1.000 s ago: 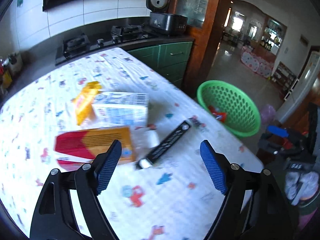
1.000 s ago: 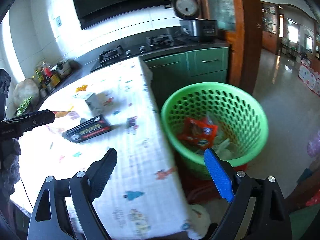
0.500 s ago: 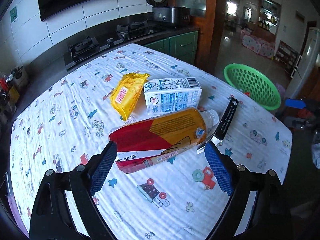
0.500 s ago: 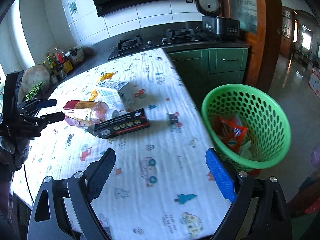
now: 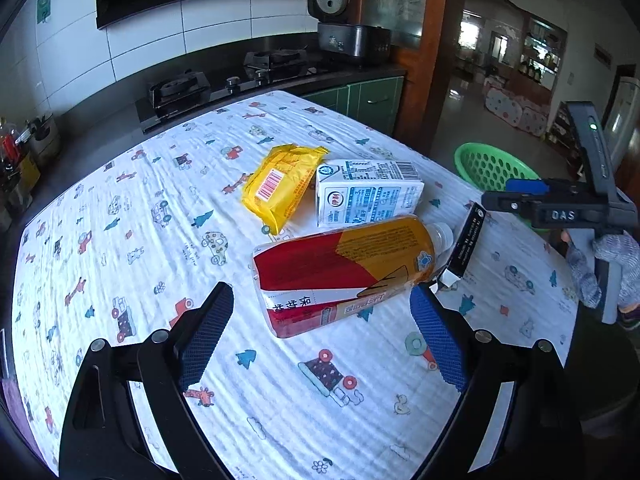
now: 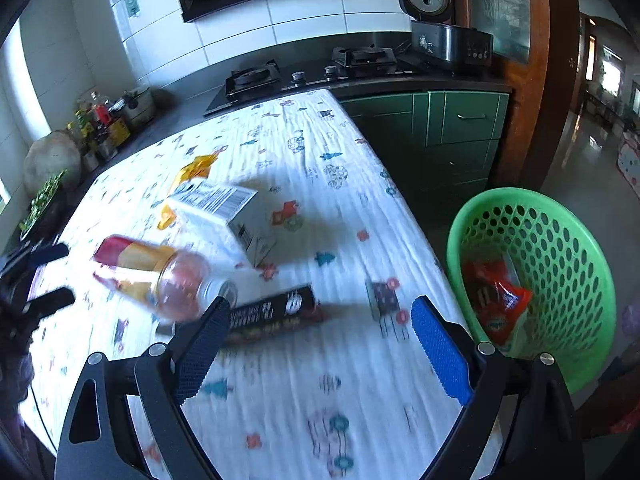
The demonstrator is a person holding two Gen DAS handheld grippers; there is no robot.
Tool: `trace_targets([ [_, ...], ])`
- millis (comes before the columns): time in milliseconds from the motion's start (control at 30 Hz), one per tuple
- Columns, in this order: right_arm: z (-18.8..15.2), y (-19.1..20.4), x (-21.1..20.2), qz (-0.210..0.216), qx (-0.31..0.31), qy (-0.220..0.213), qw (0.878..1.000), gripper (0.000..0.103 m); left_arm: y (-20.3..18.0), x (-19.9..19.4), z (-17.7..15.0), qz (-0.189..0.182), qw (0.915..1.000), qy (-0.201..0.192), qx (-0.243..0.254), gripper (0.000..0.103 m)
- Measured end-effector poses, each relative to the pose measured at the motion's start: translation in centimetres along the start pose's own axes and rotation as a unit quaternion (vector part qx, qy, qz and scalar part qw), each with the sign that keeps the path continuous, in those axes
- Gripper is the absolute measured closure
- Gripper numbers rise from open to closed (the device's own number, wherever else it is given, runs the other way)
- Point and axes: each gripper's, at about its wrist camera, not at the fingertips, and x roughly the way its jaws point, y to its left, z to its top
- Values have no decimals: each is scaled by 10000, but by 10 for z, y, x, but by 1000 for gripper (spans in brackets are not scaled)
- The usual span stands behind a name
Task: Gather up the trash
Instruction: 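Reach the left gripper to the red-and-yellow drink bottle and grasp it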
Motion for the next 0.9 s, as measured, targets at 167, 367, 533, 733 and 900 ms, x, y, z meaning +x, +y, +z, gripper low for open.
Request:
trace_targets([
  [167,16,-1,34,-45,80,218,9997,15,7,0,-2,5,9999,18,-134,14],
  [367,5,-3,39,-101,-177,402,9990,15,9,3,-4,31,9998,51,-189,14],
  [533,-16,-3,28,-186,-485,503,9974,15,4,3,-4,-16,9998,56,-173,14],
  [733,-31,1,10,-115,-1101,533,9924,15,-3,1,-5,-28,10000,50,-80,14],
  [900,-35,1,4,-82,-1254,537,9906,15,-7,2,-3,-28,10000,50,33,14],
])
